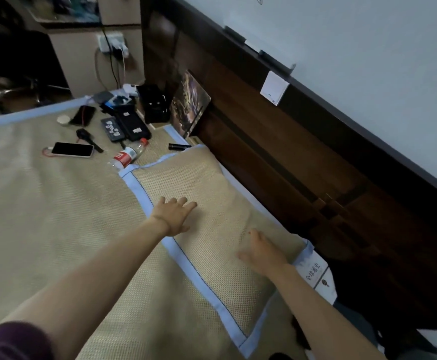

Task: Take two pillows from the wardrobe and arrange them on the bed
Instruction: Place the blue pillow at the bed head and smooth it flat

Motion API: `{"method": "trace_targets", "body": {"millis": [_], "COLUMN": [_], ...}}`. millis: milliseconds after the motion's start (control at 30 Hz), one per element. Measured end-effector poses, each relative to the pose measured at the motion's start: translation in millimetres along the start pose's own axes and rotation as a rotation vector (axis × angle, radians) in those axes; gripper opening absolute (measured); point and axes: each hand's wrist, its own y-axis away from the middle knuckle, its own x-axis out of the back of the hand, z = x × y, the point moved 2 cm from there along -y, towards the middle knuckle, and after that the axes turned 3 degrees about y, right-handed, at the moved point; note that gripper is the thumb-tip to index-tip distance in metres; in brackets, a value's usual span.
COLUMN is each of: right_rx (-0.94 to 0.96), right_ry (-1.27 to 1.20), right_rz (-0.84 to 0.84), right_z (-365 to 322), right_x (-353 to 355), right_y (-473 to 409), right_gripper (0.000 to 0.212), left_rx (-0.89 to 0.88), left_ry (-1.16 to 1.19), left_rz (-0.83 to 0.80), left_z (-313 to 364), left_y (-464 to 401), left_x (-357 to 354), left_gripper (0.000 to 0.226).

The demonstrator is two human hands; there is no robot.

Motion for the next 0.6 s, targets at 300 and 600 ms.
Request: {"method": "trace_targets", "body": {"millis": [300, 600], "right_rx": [0.088, 0.081], "right_ry": [-0.005, -0.005], "right_rz": [0.168, -0.101], "right_z": [0, 51], "right_x": [-14, -3], "right_y": [-31, -62], "right_gripper": [0.094, 0.089], "left_rx": [0.102, 0.081], "left_ry": [0.124, 0.034], "left_rz": [0.143, -0.091], "left_z": [24, 58], "left_y": [31, -8], "left_x": [-24, 22], "left_gripper": [0.079, 0.076]}}
